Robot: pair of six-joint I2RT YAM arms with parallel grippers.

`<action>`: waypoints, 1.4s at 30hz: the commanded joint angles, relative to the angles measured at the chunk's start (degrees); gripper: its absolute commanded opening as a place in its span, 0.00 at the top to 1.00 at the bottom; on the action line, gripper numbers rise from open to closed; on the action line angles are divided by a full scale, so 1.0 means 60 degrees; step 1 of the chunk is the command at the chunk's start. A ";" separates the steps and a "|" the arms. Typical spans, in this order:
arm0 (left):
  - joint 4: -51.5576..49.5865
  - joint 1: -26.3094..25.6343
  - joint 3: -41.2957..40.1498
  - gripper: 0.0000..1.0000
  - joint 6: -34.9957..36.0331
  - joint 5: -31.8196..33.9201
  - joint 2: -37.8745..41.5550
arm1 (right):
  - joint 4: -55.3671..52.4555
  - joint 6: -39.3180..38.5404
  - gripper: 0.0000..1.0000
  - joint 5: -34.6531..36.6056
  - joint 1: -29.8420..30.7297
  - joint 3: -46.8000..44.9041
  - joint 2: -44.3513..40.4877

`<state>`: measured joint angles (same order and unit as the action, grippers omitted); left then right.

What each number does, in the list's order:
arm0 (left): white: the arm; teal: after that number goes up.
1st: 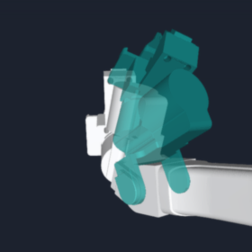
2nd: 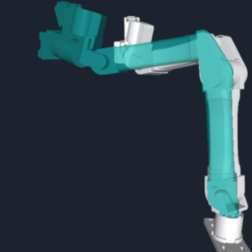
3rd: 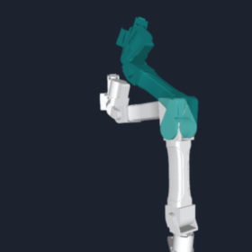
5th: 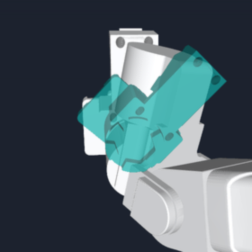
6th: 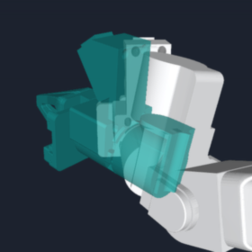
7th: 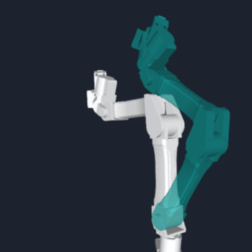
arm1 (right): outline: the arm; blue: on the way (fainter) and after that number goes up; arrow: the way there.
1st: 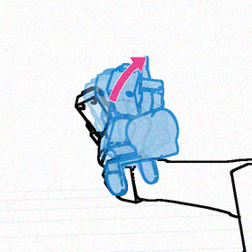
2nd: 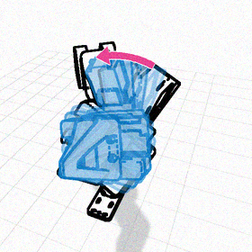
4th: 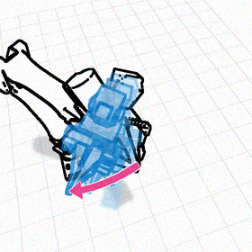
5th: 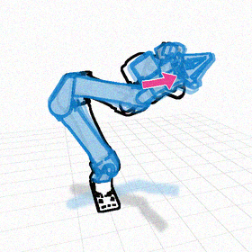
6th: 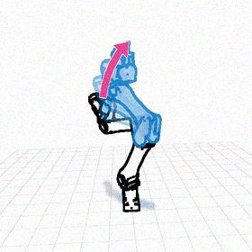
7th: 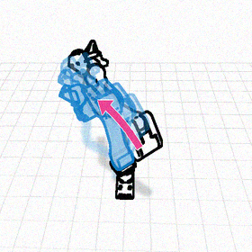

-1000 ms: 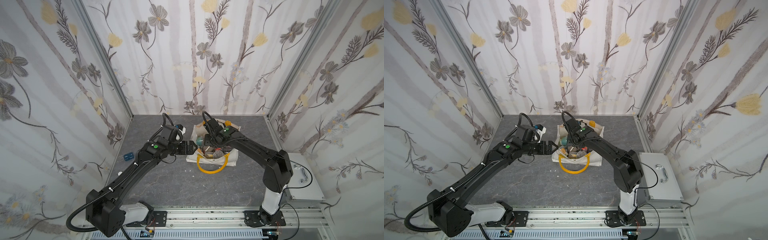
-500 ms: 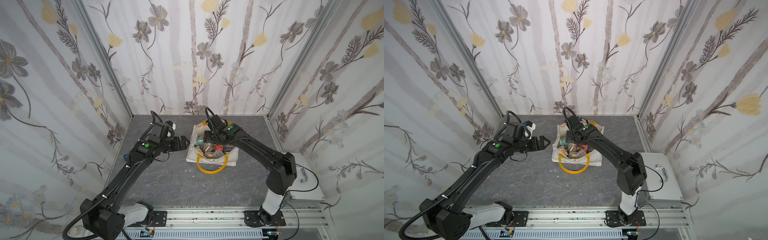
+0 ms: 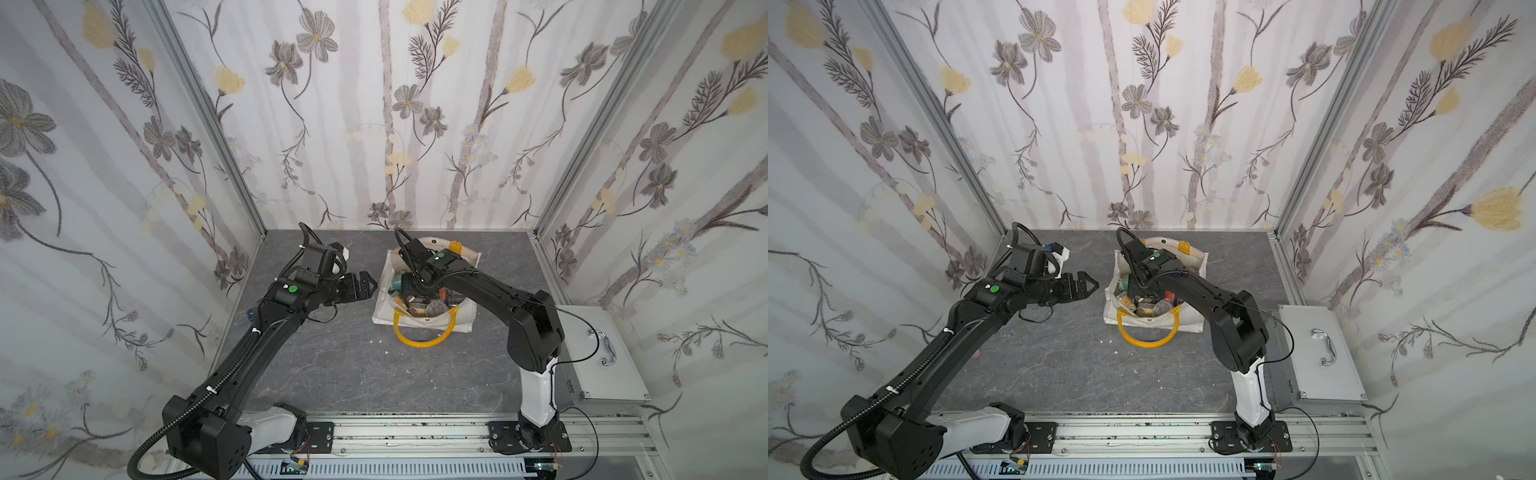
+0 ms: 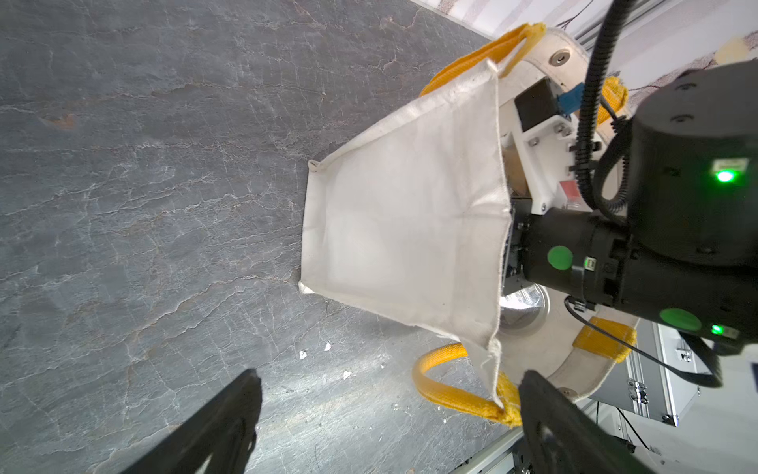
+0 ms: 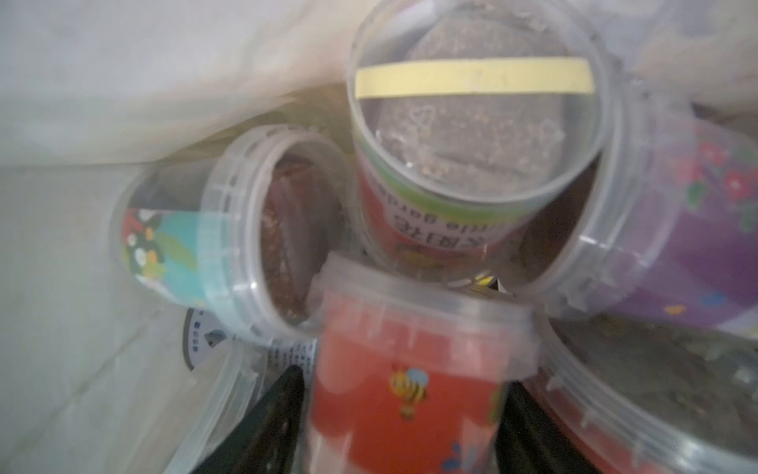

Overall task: Take out the seed jars from the canvas bag
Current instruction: Pick up the seed jar from the canvas bag.

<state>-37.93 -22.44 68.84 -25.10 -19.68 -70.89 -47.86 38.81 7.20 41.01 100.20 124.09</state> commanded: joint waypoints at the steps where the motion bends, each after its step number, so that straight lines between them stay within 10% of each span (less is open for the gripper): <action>1: -0.0013 0.0033 0.0068 0.00 -0.0056 -0.0093 -0.0008 | 0.0223 0.0080 0.35 0.0162 -0.0039 0.0159 0.0039; 15: 0.0222 0.0230 0.0230 0.00 -0.0718 -0.0783 0.0095 | 0.2715 -0.1089 0.46 0.1202 -0.0050 -0.1532 -0.2747; 42: 0.3538 0.0566 0.0387 0.00 -0.3994 -0.6630 -0.0755 | 1.1348 -0.8034 0.44 -0.0596 0.1447 -0.7999 -0.7918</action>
<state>-22.81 -19.07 71.55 -46.83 -53.69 -75.59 12.82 -2.46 5.23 49.32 52.93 76.42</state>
